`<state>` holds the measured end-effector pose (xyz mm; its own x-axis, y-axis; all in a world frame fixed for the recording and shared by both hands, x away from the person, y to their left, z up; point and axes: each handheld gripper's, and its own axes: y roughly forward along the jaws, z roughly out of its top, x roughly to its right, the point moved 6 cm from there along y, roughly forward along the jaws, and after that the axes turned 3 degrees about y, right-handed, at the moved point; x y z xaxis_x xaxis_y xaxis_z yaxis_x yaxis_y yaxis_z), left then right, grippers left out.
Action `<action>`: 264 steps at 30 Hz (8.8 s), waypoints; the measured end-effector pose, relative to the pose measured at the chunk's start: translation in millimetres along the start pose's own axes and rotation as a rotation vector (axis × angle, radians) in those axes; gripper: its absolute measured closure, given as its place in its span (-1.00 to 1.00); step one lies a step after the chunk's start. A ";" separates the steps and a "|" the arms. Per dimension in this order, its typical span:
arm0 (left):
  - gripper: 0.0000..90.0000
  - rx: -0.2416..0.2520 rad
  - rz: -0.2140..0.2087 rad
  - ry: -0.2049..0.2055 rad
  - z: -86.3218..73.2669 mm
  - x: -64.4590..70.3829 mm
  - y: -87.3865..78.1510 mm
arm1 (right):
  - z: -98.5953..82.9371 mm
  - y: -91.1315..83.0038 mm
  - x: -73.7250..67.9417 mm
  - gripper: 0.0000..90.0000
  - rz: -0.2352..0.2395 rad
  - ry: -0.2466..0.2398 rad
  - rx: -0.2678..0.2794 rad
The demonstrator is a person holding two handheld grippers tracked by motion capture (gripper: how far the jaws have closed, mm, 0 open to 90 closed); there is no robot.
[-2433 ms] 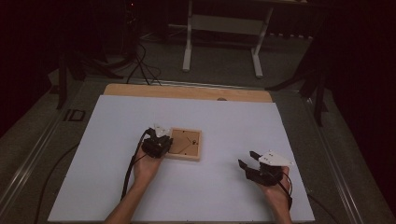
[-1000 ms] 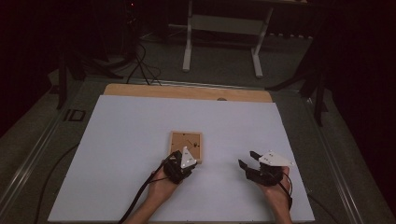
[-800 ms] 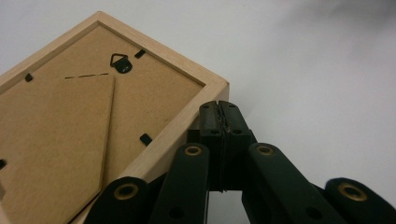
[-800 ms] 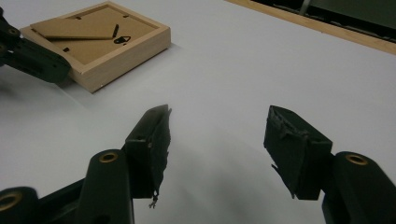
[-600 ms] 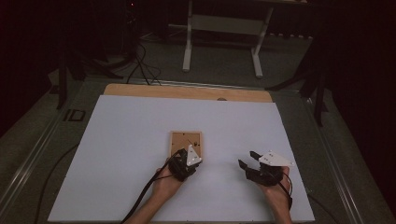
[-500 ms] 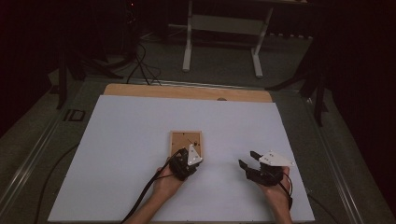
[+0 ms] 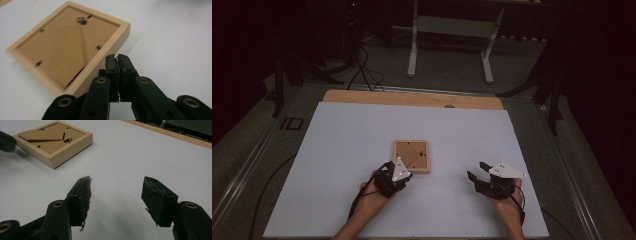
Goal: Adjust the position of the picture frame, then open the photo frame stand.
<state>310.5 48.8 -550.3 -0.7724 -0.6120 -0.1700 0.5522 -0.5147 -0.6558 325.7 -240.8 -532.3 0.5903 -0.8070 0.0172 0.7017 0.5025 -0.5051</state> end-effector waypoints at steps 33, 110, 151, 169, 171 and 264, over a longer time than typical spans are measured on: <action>0.33 0.099 0.086 -0.180 -6.9 -40.6 -28.7 | 0.3 6.4 -11.2 -0.08 0.016 -0.025 -0.015; 0.10 -0.005 -0.006 -0.200 7.1 -47.7 27.3 | 28.1 94.8 -94.8 1.00 0.190 -0.071 -0.045; 0.13 -0.070 0.011 -0.133 42.4 -54.8 17.1 | 27.7 94.8 -95.4 1.00 0.187 -0.069 -0.040; -0.05 -0.053 -0.038 -0.175 36.6 -54.9 17.3 | 27.7 94.8 -95.2 1.00 0.188 -0.067 -0.039; -0.08 -0.061 -0.047 -0.190 35.2 -55.1 18.1 | 27.6 94.8 -95.3 1.00 0.188 -0.068 -0.039; 0.17 0.000 -0.048 -0.241 21.6 -47.1 3.8 | 43.8 76.3 -76.9 0.50 0.200 -0.006 -0.017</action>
<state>355.7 62.7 -528.9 -0.7005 -0.7125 0.0415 0.5169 -0.5465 -0.6589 351.3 -126.8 -534.4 0.7198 -0.6896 -0.0795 0.5635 0.6474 -0.5131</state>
